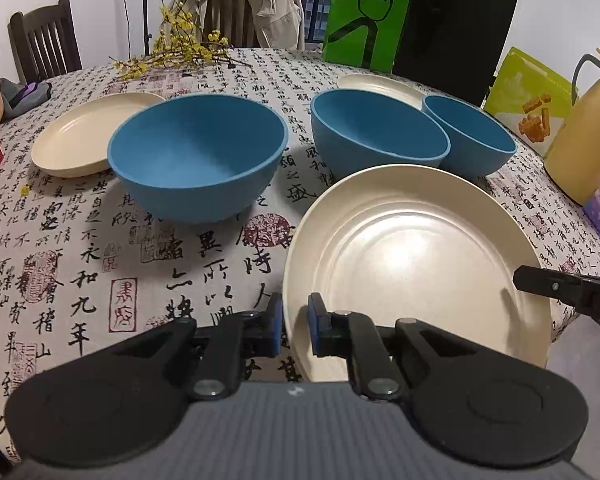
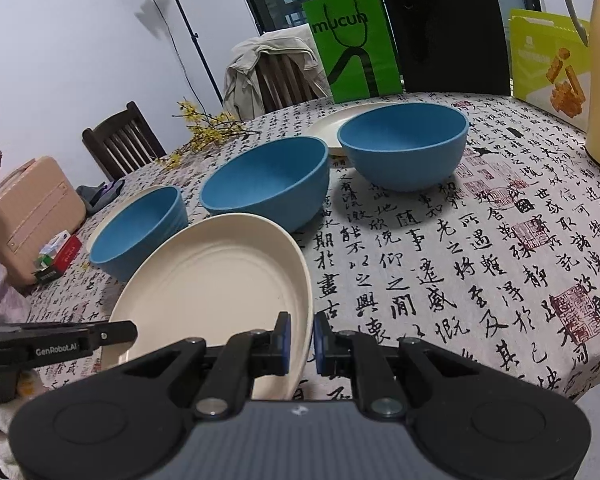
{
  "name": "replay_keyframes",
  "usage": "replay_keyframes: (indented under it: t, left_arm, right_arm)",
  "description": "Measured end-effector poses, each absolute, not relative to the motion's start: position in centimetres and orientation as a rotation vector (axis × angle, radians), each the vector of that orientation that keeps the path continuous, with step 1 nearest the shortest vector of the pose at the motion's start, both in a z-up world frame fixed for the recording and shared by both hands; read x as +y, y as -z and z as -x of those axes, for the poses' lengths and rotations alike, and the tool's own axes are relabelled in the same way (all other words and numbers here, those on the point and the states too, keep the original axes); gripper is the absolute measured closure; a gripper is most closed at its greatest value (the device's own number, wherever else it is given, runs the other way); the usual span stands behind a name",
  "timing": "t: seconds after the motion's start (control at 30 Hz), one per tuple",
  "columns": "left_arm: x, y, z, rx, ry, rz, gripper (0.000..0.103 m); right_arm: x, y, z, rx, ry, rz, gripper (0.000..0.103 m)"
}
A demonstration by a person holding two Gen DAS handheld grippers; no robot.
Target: Organize plates and bowls
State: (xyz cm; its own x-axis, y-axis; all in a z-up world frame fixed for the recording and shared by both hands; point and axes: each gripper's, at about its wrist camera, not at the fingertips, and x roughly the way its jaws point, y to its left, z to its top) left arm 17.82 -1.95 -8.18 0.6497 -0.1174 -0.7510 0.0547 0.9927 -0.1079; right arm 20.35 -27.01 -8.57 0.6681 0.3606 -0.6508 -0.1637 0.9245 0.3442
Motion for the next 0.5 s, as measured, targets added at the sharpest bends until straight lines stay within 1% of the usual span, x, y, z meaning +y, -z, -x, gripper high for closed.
replay_keyframes:
  t: [0.5]
  left_arm:
    - [-2.7,9.6,-19.1,0.894,0.087,0.079,0.090]
  right_arm:
    - [-27.5,10.5,-22.1,0.839,-0.267,-0.295,0.091]
